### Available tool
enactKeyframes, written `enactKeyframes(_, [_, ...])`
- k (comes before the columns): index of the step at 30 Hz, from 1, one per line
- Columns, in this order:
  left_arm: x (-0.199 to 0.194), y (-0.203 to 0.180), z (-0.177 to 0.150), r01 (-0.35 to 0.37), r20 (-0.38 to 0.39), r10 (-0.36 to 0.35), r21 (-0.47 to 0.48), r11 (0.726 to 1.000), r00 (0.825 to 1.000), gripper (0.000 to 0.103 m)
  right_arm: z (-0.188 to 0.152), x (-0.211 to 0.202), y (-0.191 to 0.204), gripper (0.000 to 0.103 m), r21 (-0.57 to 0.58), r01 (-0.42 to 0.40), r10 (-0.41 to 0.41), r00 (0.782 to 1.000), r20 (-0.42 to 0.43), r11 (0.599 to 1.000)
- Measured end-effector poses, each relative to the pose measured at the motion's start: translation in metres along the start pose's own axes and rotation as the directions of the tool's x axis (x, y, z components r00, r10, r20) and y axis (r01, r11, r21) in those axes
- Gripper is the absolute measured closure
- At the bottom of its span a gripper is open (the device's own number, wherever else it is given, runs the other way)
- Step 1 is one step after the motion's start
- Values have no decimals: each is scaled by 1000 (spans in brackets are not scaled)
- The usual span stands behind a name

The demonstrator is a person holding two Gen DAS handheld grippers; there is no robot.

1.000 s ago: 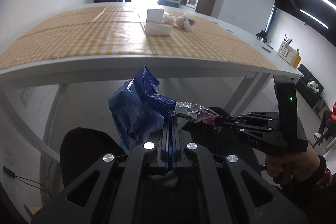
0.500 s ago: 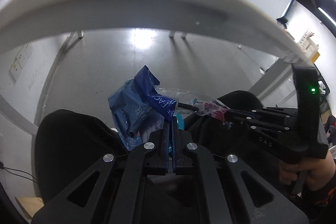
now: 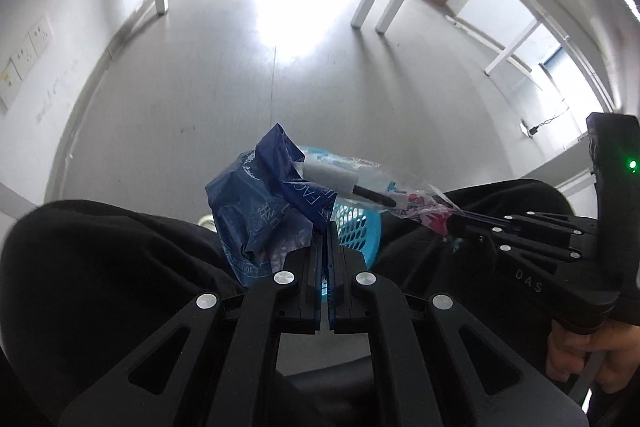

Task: Collect trash
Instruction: 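Carry the blue bag with the left tool while the right tool carries the wrapper to the basket, then open both tools over the blue basket to drop the bag and wrapper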

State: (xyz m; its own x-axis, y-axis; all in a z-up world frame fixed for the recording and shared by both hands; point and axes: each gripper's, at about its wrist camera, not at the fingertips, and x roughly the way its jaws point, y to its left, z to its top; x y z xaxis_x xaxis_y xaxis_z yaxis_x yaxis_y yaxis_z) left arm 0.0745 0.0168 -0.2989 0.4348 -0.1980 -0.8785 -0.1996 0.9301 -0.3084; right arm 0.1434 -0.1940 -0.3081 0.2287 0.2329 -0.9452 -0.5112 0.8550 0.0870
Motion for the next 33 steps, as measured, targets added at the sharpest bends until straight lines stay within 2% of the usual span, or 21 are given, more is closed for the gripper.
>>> enactKeyframes(6, [32, 4, 18, 8, -49, -10, -44, 999, 999, 102, 15, 42, -14, 100, 50, 45, -40, 995, -97, 998])
enactKeyframes(9, [55, 11, 25, 2, -100, -9, -71, 998, 995, 102, 20, 60, -19, 100, 63, 55, -46, 990, -131, 996])
enactKeyframes(14, [88, 10, 35, 13, -179, -29, -91, 996, 983, 102, 27, 90, -24, 99, 75, 88, -72, 977, -199, 993])
enactKeyframes(19, [121, 20, 40, 16, -256, -40, -98, 995, 966, 102, 31, 125, -40, 99, 153, 92, -44, 955, -294, 984])
enactKeyframes(26, [148, 18, 45, -13, -291, -13, -86, 996, 957, 102, 30, 161, -48, 98, 223, 86, 3, 930, -367, 971])
enactKeyframes(31, [154, 21, 50, -17, -297, -10, -89, 996, 955, 102, 29, 170, -53, 94, 254, 84, 17, 928, -372, 963])
enactKeyframes(32, [156, 22, 52, -5, -292, -26, -103, 995, 956, 102, 28, 172, -55, 94, 266, 76, 28, 930, -368, 961])
enactKeyframes(33, [157, 23, 53, 17, -291, -51, -121, 993, 955, 101, 28, 172, -55, 88, 276, 63, 43, 931, -362, 959])
